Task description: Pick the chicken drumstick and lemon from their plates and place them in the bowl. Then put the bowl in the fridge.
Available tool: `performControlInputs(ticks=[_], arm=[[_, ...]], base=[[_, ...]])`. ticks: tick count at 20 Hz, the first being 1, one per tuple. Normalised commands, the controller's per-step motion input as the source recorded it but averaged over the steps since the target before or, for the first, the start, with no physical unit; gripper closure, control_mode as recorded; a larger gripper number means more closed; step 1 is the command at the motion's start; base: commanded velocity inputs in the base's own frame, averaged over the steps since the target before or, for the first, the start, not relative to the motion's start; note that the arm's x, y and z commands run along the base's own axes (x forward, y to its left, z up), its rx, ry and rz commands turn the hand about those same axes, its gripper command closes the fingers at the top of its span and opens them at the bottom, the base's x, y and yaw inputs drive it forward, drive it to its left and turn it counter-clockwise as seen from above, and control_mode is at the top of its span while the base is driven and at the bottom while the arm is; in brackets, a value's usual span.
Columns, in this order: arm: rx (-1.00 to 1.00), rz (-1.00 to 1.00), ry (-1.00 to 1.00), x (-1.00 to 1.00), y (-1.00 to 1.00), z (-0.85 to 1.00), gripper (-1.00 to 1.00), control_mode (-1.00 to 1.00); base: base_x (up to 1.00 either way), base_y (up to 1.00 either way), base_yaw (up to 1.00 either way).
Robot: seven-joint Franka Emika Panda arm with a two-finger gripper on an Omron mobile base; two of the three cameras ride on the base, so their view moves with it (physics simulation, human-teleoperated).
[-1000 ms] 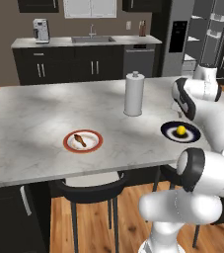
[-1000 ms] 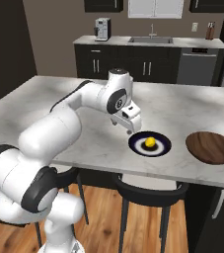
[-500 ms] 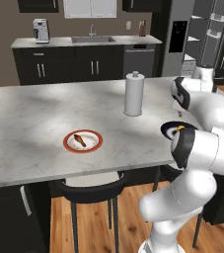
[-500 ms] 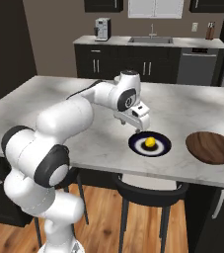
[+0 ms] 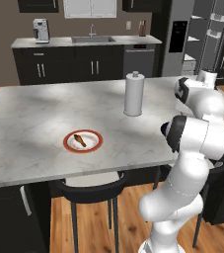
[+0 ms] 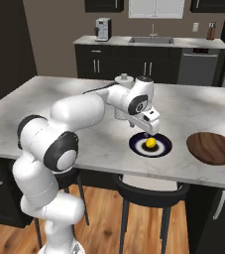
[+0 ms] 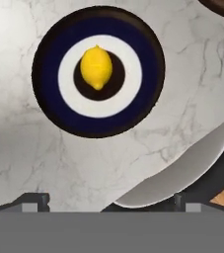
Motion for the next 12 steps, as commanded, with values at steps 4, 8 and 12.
performControlInputs(ticks=[4, 8, 12], arm=[[0.05, 0.00, 0.00, 0.25, -0.26, -0.35, -1.00, -1.00], [0.00, 0.00, 0.00, 0.25, -0.11, -0.39, -1.00, -1.00], [0.00, 0.00, -0.01, 0.32, -0.02, -0.39, -1.00, -1.00]], base=[[0.00, 0.00, 0.00], [0.00, 0.00, 0.00], [0.00, 0.00, 0.00]])
